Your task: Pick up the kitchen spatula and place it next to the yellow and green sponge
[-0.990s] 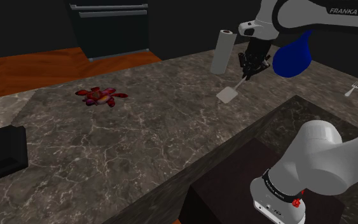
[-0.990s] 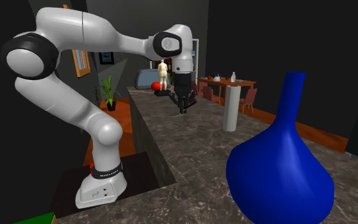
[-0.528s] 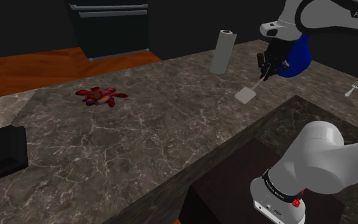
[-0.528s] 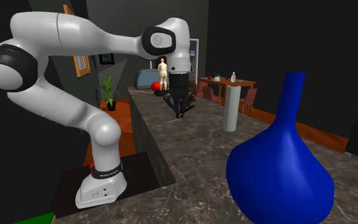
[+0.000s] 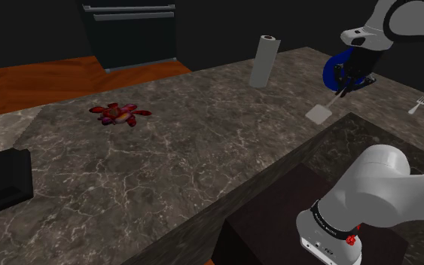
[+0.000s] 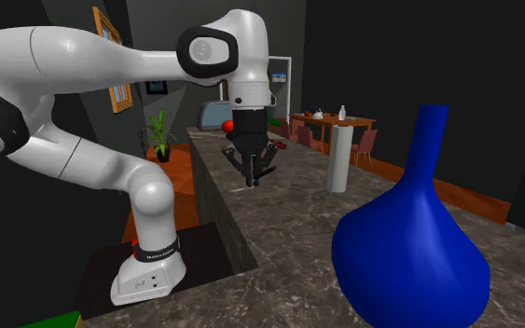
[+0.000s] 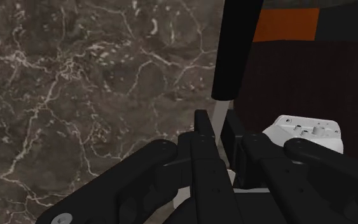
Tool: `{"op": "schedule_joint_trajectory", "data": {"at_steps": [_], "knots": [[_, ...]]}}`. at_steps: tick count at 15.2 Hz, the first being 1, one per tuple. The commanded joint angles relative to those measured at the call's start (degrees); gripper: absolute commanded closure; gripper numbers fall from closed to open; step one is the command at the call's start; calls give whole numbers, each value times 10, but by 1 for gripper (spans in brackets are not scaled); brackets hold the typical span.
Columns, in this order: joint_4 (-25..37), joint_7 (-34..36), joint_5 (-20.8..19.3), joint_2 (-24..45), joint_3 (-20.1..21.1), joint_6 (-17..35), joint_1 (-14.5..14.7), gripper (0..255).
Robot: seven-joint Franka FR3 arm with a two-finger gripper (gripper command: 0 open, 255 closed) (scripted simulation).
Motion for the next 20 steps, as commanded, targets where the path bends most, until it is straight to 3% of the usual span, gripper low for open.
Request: {"op": "schedule_joint_trajectory", "data": {"at_steps": [1, 11, 20], "knots": [[5, -29, -21, -10, -23, -5, -12, 255], [74, -169, -110, -33, -126, -32, -47, 255], [187, -294, -175, -18, -230, -40, -33, 255]]}}
